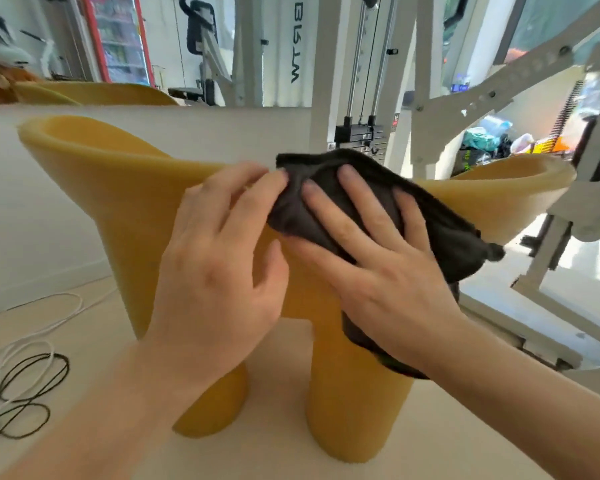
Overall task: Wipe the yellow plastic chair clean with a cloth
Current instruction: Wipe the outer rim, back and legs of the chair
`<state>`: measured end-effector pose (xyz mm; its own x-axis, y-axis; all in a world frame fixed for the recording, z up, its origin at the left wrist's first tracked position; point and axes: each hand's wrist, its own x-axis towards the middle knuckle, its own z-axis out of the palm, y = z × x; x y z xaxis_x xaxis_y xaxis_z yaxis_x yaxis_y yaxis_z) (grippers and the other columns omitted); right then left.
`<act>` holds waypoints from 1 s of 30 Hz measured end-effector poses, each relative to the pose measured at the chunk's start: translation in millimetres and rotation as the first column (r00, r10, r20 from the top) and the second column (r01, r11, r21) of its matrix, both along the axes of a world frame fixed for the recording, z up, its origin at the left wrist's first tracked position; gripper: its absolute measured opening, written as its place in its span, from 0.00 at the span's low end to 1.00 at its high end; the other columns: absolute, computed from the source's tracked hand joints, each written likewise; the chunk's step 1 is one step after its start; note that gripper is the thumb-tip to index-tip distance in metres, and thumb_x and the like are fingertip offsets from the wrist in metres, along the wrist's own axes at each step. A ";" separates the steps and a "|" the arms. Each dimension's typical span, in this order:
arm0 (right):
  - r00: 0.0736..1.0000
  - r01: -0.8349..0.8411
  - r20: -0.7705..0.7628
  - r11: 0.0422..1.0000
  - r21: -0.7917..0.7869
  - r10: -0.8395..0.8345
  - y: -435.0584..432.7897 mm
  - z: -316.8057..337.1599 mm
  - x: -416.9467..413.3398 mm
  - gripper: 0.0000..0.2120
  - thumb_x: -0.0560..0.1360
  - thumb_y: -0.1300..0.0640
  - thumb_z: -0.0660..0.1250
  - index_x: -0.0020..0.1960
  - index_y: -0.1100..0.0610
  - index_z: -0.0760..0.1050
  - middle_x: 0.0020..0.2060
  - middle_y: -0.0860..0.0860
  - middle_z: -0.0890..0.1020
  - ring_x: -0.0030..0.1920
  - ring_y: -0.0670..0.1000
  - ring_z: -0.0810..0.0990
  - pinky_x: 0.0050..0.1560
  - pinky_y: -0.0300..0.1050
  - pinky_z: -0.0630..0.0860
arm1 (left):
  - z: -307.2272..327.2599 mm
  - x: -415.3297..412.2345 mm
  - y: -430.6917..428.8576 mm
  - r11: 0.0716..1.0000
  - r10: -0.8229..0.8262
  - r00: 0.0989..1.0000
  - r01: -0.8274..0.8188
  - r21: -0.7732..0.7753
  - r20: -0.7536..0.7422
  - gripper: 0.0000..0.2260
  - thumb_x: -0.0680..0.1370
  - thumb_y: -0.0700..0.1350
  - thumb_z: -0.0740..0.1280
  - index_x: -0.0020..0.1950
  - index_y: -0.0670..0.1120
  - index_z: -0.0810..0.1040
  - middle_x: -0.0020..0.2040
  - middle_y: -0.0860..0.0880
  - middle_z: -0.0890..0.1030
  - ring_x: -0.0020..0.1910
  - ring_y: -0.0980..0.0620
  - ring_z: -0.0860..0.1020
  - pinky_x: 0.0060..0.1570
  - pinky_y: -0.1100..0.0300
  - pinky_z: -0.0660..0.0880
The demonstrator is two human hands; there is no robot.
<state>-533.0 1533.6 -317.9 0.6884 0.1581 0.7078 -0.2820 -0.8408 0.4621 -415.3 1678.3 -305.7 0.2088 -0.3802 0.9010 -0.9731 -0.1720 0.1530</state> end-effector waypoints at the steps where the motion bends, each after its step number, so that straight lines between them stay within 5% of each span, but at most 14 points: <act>1: 0.998 -0.025 -0.063 0.999 -0.021 0.024 9.0 8.5 11.1 0.21 0.79 0.58 0.57 0.71 0.45 0.68 0.77 0.51 0.60 0.78 0.59 0.54 0.73 0.65 0.53 | -6.8 6.0 6.7 1.000 -0.003 0.999 0.002 -0.018 -0.042 0.23 0.73 0.36 0.67 0.68 0.37 0.71 0.63 0.38 0.73 0.61 0.44 0.72 0.66 0.58 0.68; 4: 0.969 -0.089 -0.236 0.994 -0.067 0.071 28.3 36.0 40.7 0.22 0.77 0.57 0.53 0.69 0.44 0.70 0.77 0.50 0.60 0.78 0.58 0.54 0.72 0.64 0.55 | -21.1 25.9 25.2 0.999 0.007 0.990 -0.014 -0.048 -0.141 0.29 0.73 0.37 0.68 0.73 0.38 0.64 0.68 0.38 0.68 0.66 0.43 0.69 0.62 0.45 0.72; 7: 0.946 -0.091 -0.318 0.994 -0.067 0.066 18.7 54.9 30.2 0.26 0.73 0.56 0.60 0.70 0.45 0.66 0.77 0.51 0.60 0.77 0.58 0.57 0.71 0.60 0.62 | -17.1 26.6 26.5 0.998 0.056 0.997 -0.056 0.006 -0.045 0.29 0.75 0.38 0.69 0.75 0.43 0.64 0.71 0.37 0.67 0.68 0.40 0.68 0.68 0.50 0.67; 12: 0.987 0.065 -0.159 0.952 0.297 -0.018 -3.8 64.0 -22.3 0.31 0.69 0.45 0.65 0.71 0.47 0.63 0.70 0.51 0.72 0.67 0.53 0.72 0.66 0.47 0.67 | -3.0 -12.1 2.1 0.995 -0.082 0.984 0.071 0.076 0.157 0.20 0.80 0.46 0.60 0.72 0.42 0.70 0.73 0.40 0.67 0.70 0.42 0.67 0.68 0.47 0.67; 16: 0.996 0.010 -0.085 0.943 0.332 0.019 24.2 59.2 12.6 0.32 0.71 0.42 0.64 0.72 0.52 0.64 0.67 0.50 0.75 0.65 0.51 0.73 0.66 0.48 0.67 | -3.9 -3.6 5.5 0.990 -0.093 0.991 0.082 0.113 0.093 0.26 0.79 0.46 0.62 0.75 0.41 0.63 0.76 0.42 0.63 0.73 0.45 0.64 0.70 0.47 0.65; 20: 0.974 -0.073 -0.170 0.916 0.395 0.151 46.5 66.5 45.6 0.37 0.70 0.42 0.65 0.75 0.55 0.61 0.71 0.50 0.71 0.70 0.51 0.70 0.69 0.52 0.66 | 3.0 23.3 30.3 0.990 -0.010 0.997 -0.001 0.140 0.078 0.29 0.76 0.48 0.59 0.76 0.39 0.60 0.76 0.43 0.61 0.74 0.47 0.63 0.73 0.48 0.60; 23: 0.932 -0.100 -0.239 0.825 0.556 0.274 37.1 82.4 21.8 0.38 0.72 0.45 0.69 0.77 0.51 0.57 0.71 0.45 0.71 0.68 0.43 0.69 0.69 0.40 0.65 | 16.2 21.4 25.3 0.974 0.053 0.987 -0.084 0.211 0.151 0.30 0.78 0.56 0.57 0.76 0.40 0.61 0.75 0.41 0.64 0.72 0.44 0.66 0.72 0.46 0.61; 26: 0.965 0.031 -0.227 0.798 0.602 0.134 -0.4 87.0 -26.1 0.34 0.73 0.45 0.68 0.75 0.38 0.56 0.64 0.39 0.74 0.61 0.41 0.73 0.62 0.39 0.72 | 25.8 20.7 -2.6 0.931 0.162 0.953 -0.233 0.282 0.254 0.31 0.78 0.60 0.60 0.75 0.42 0.64 0.71 0.36 0.69 0.66 0.36 0.72 0.65 0.42 0.68; 28: 0.991 0.095 -0.134 0.775 0.625 -0.013 -29.4 81.6 -53.7 0.29 0.72 0.42 0.67 0.71 0.38 0.64 0.61 0.39 0.77 0.60 0.41 0.73 0.64 0.47 0.72 | 32.1 22.3 -15.5 0.929 0.171 0.939 -0.255 0.270 0.298 0.25 0.78 0.56 0.62 0.70 0.43 0.71 0.66 0.36 0.74 0.60 0.34 0.75 0.60 0.42 0.72; 30: 0.999 0.016 0.014 0.672 0.741 -0.039 -51.0 70.1 -68.2 0.23 0.71 0.40 0.68 0.65 0.43 0.73 0.57 0.42 0.79 0.56 0.39 0.74 0.60 0.37 0.74 | 39.0 12.9 -31.7 0.968 0.097 0.938 -0.166 0.187 0.332 0.19 0.78 0.53 0.62 0.63 0.43 0.78 0.60 0.39 0.79 0.55 0.37 0.78 0.54 0.46 0.75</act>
<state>-601.3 1482.6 -247.7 0.6631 -0.4444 0.6023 -0.3128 -0.8956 -0.3165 -402.4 1646.6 -266.7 -0.0138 -0.5552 0.8316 -0.9310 -0.2962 -0.2133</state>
